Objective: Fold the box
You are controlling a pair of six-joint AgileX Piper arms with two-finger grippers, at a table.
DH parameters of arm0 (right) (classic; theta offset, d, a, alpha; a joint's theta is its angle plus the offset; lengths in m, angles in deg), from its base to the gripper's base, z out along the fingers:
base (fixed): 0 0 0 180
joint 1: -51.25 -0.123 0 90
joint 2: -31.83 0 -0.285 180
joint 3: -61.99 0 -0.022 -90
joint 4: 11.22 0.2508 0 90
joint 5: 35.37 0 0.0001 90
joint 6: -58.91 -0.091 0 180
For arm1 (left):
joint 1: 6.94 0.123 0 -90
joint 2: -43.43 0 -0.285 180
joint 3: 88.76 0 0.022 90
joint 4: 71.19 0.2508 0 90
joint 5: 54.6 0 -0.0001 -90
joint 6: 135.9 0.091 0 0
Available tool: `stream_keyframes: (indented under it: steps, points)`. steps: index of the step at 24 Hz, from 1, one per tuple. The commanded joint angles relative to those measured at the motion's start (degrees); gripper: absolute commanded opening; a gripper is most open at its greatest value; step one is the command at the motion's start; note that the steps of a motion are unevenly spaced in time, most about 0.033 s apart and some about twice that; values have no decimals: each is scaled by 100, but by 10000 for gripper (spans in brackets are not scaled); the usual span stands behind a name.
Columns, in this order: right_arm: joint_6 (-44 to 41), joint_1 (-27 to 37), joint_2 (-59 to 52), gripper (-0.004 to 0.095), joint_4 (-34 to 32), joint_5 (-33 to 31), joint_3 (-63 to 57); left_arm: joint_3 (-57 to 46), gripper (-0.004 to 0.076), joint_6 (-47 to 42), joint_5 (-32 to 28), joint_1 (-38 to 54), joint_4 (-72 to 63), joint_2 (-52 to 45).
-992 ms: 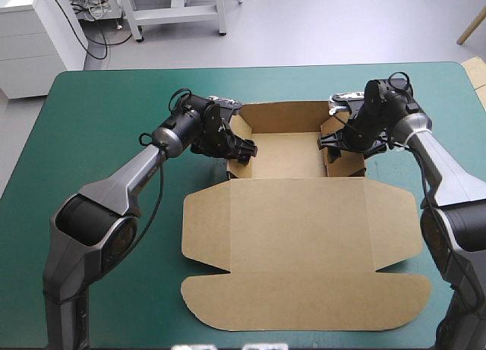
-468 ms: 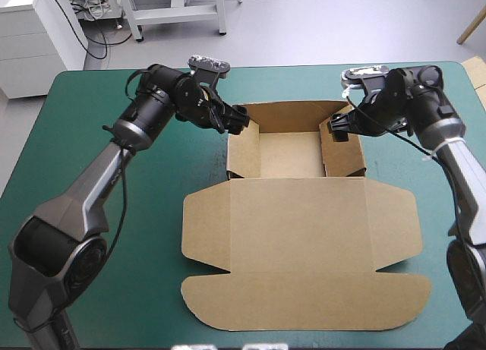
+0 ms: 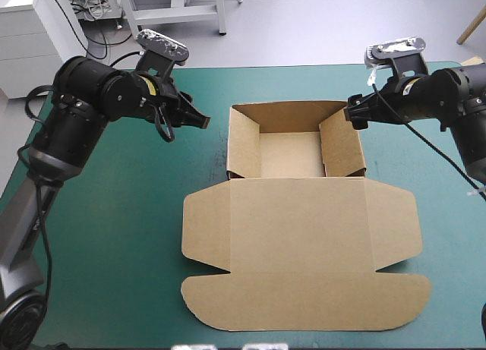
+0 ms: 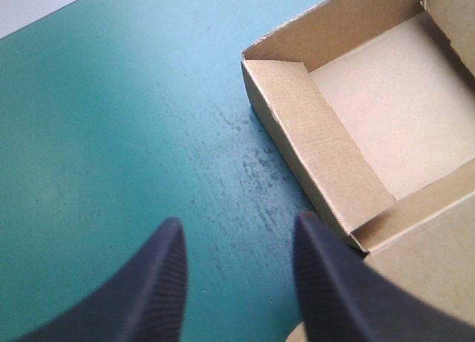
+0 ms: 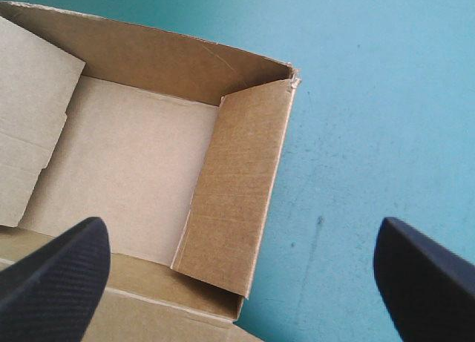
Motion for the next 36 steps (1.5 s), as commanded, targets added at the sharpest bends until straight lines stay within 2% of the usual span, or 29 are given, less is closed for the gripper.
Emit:
stream_keyframes:
  steps: [1,6,10,14,18,20,24,32,34,36]
  points:
    - [56,-4,-201,885,-97,310,158,-172,1,125,127,-41,31,-565]
    - [56,-4,-169,885,-97,310,136,-954,-8,322,127,-41,75,-1061]
    - [56,-4,-53,885,-97,275,136,-2097,-8,322,64,-41,75,-1518]
    - [56,-4,301,885,-75,275,136,-3547,-8,-15,-337,-41,62,-1907]
    - [56,-4,955,885,-75,272,136,-5009,-8,-308,-1069,-41,13,-2319]
    - [56,-4,1270,885,-75,343,136,-5471,-8,-319,-1158,-41,13,-2415]
    - [56,-4,1900,885,-20,358,136,-5932,-8,-578,-1137,-41,13,-2458]
    - [56,-4,2332,873,71,400,136,-5992,-8,-616,-1162,-41,26,-2599]
    - [56,-4,2332,822,71,400,136,-5992,-8,-616,-1162,-41,26,-2647]
    - [32,-4,2332,704,71,389,136,-5992,-8,-616,-1162,-41,26,-2695]
